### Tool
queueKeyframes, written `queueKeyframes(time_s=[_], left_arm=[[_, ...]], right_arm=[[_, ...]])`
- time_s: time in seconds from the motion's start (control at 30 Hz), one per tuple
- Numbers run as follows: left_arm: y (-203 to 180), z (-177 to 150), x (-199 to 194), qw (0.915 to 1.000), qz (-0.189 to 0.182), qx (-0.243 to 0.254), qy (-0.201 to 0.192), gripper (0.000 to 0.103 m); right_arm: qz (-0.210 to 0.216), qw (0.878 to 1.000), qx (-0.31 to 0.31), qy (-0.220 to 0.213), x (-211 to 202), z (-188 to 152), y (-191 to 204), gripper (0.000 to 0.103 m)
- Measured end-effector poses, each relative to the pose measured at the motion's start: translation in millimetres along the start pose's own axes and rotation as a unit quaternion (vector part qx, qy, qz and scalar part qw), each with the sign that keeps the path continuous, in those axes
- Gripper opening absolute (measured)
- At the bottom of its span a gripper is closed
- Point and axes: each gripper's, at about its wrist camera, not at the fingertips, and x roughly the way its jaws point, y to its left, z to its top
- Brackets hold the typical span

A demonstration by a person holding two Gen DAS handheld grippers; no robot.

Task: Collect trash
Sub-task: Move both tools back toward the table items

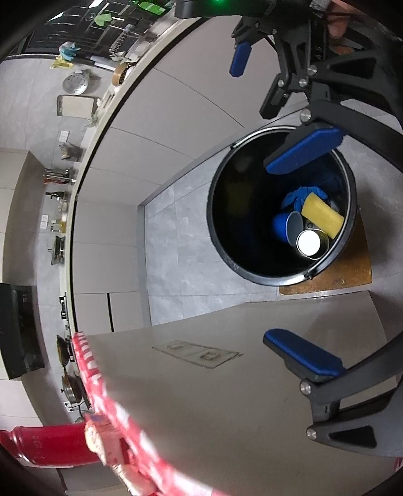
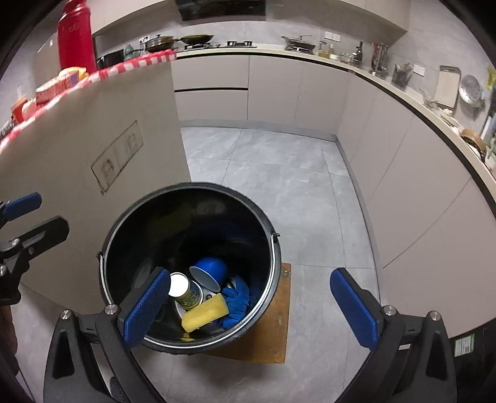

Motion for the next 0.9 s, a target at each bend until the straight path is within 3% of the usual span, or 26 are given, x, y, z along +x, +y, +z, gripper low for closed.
queueKeyframes(time_s=[0.47, 0.9], left_arm=[[23.0, 21.9, -73.1, 0.9986, 0.026, -0.009, -0.046, 0.101], [65.8, 28.5, -119.3, 0.9954, 0.058, -0.032, -0.07, 0.101]], right_arm=[[-0.002, 0.998, 0.036, -0.058, -93.6, 32.1, 15.4, 0.103], [0.037, 0.995, 0.011, -0.089, -133.6, 60.2, 71.4, 0.103]])
